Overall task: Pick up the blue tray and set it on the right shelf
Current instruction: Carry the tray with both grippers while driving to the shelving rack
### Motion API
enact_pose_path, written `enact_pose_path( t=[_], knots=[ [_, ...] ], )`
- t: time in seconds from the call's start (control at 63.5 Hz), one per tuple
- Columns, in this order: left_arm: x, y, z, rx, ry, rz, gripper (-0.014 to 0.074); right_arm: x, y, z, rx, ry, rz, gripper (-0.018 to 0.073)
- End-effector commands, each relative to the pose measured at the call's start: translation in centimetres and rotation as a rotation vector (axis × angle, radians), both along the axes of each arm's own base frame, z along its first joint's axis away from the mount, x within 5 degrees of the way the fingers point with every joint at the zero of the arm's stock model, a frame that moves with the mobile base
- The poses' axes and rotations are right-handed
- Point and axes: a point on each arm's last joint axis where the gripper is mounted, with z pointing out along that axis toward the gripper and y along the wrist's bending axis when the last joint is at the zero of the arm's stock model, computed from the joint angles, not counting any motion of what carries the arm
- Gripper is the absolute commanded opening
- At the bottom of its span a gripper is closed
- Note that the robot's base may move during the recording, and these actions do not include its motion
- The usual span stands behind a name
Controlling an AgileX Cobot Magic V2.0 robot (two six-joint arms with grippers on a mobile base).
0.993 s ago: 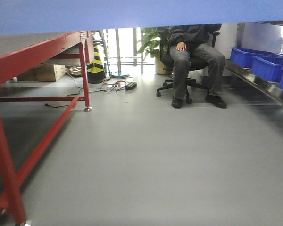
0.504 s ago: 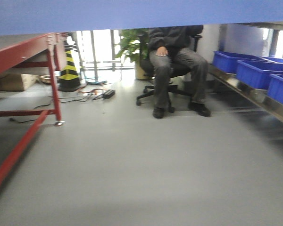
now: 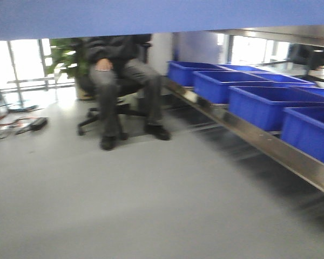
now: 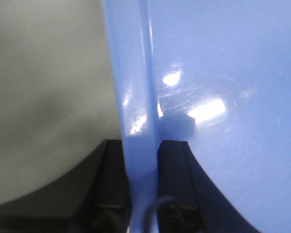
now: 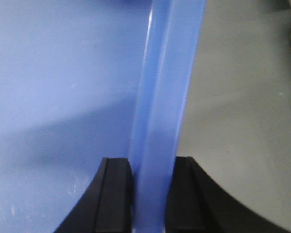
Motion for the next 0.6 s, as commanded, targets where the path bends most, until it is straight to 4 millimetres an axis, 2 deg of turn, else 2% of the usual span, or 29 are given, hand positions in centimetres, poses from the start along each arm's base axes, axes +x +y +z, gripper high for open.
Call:
enact_pose_path(
  t=[0.0, 0.583],
  knots=[
    [-1.71, -0.02, 1.16, -0.026, 0.051, -0.067, -0.0048, -0.33, 0.09, 1.74, 0.053, -0.092, 0.036, 0.0055],
    [-1.71, -0.02, 1.16, -0.026, 0.051, -0.067, -0.0048, -0.33, 0.09, 1.73, 0.053, -0.092, 0.036, 0.0055]
  ],
)
